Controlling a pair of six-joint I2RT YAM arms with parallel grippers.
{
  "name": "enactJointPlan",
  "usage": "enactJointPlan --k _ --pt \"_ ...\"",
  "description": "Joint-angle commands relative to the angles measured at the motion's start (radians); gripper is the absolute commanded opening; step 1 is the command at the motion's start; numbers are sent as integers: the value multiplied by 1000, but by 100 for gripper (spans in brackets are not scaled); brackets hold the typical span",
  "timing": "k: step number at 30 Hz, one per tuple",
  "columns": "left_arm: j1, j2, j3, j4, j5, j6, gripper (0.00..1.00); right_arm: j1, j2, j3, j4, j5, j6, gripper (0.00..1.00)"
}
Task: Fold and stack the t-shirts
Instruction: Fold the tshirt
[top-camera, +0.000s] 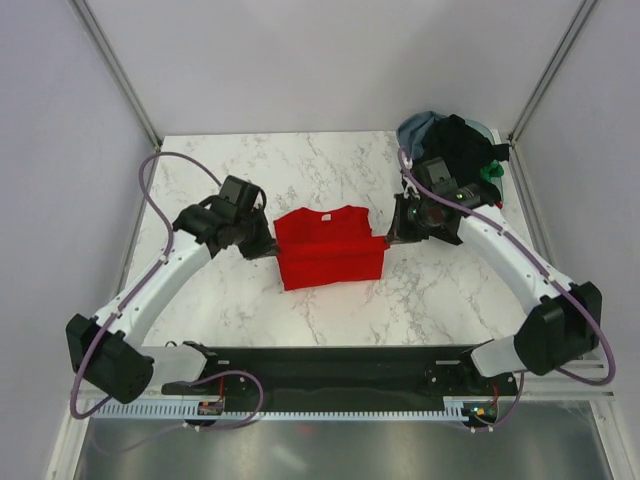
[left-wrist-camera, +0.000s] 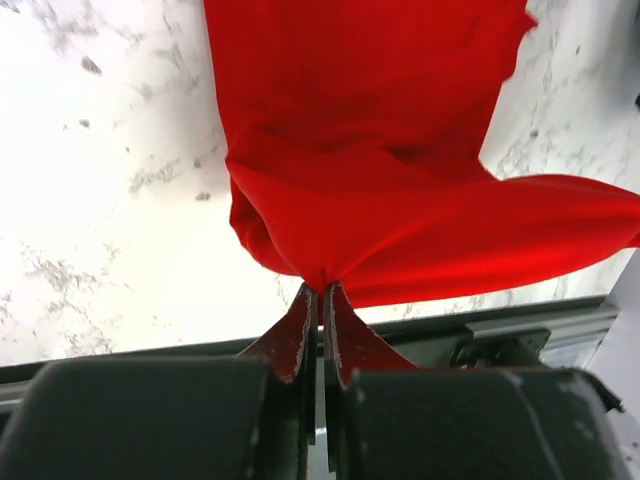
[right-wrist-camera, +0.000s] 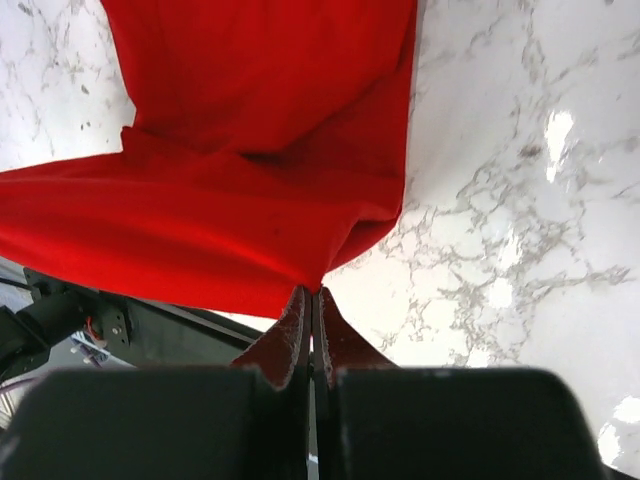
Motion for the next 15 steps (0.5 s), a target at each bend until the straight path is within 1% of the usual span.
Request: enactJointPlan --k 1,8,15 --pt "61 58 107 -30 -57 86 2 -34 89 138 -21 94 -72 0" --pt "183 231 251 -16 25 167 2 -79 298 392 -40 106 -111 0" --pt "250 444 363 -1 54 219 2 -102 528 557 -38 77 -114 0"
